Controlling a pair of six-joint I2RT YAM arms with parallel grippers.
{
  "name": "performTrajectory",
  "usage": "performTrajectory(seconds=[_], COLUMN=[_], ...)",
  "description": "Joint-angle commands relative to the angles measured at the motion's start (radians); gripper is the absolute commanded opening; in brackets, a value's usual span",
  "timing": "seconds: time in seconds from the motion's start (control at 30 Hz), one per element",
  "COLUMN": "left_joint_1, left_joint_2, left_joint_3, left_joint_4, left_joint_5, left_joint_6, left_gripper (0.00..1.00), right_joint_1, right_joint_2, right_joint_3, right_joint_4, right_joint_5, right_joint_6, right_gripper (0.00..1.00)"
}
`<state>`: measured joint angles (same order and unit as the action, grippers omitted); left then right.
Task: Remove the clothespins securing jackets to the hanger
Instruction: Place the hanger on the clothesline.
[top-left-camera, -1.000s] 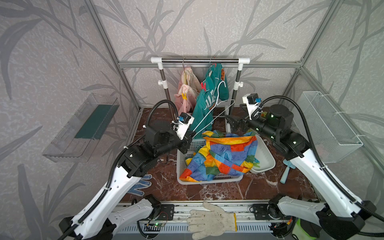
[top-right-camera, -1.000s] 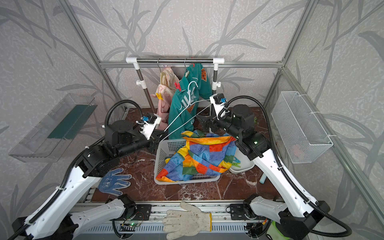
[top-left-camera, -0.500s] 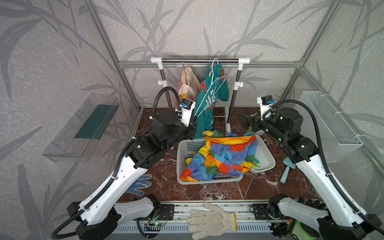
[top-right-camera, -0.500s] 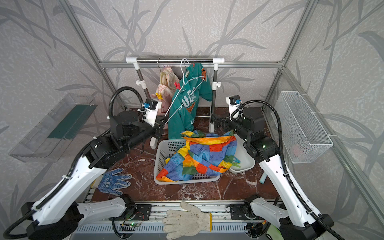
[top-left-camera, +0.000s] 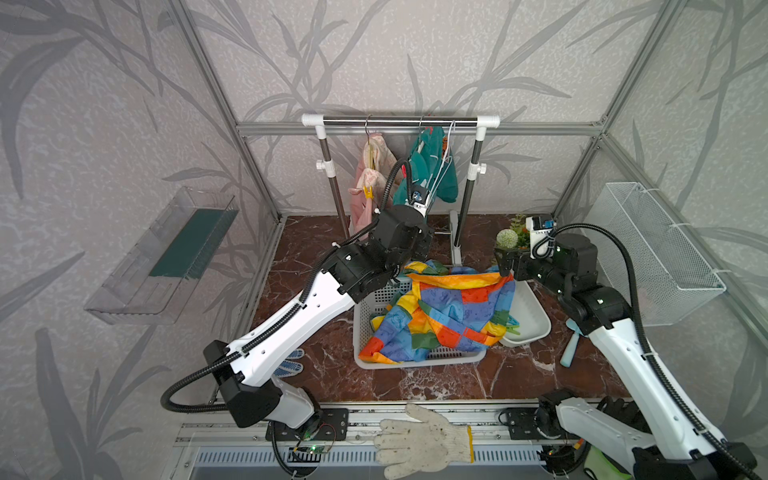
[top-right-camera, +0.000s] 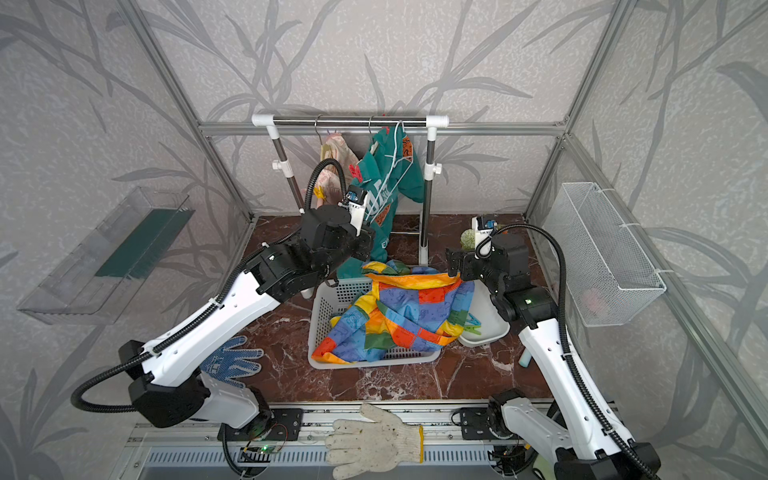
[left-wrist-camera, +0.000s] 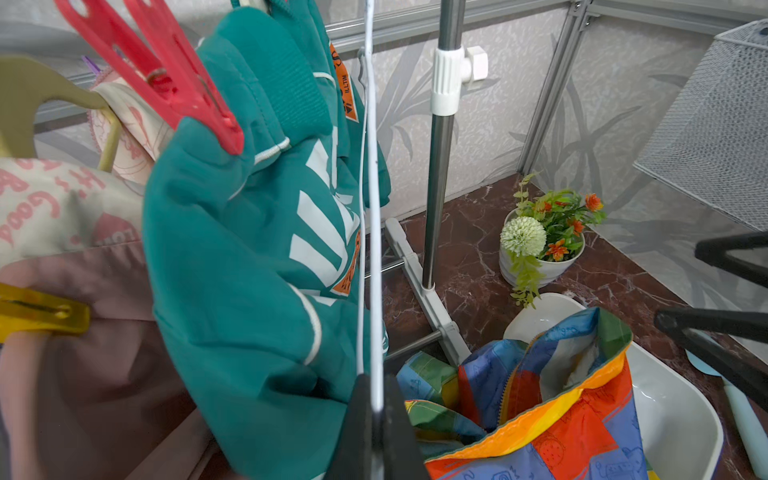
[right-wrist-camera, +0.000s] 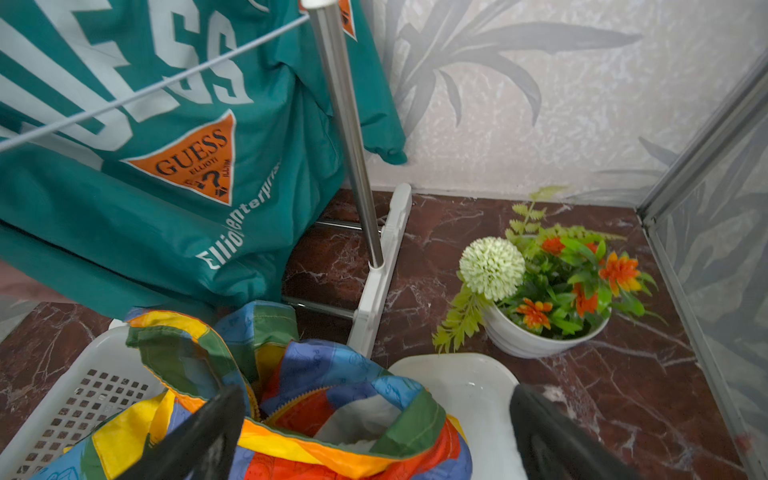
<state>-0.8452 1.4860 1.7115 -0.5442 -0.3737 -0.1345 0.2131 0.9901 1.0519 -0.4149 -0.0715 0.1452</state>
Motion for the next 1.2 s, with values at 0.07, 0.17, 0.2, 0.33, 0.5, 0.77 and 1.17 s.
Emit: performTrajectory(seconds=[0.07,0.17,0.2,0.33,0.5,0.77,1.17], left_joint_1=[-0.005,-0.01,-0.011,-0.018,-0.014,-0.011,-0.018], left_joint_2=[0.011,0.024,0.027,0.036,0.113,0.225,0.104], left_joint_3=[0.064,0.075,0.076,0.074,0.138,0.243,0.144], left_joint_4=[0.061,0.067,0.069,0.088,0.06,-0.03,-0.024], left_joint_5=[-0.07,-0.068,-0.065,-0.059,-0.072,-0.035,0.077], left_joint_6=[-0.025,-0.017,-0.019,-0.036,-0.034,-0.102,-0.092], left_gripper=[0.0,0.0,0.0,0.0,0.0,0.0,0.22], right_joint_1=[-0.066,-0.091,-0.095,-0.115,-0.141,-0.23,-0.274], right_joint_2=[-0.065,-0.078,-0.08,-0.084,-0.102,-0.131,0.045], right_joint_3=[-0.098,-0.139,-0.15,-0.187,-0.262,-0.336,-0.355], right_joint_4=[0.033,0.051,0.054,0.052,0.087,0.175,0.34], right_joint_5=[-0.11,-0.143,-0.15,-0.141,-0.166,-0.306,-0.514], right_joint_6=[0.076,0.095,0.101,0.113,0.156,0.241,0.341], right_gripper=[0.99,0.99,0.99,0.99,0.99,0.99,0.99])
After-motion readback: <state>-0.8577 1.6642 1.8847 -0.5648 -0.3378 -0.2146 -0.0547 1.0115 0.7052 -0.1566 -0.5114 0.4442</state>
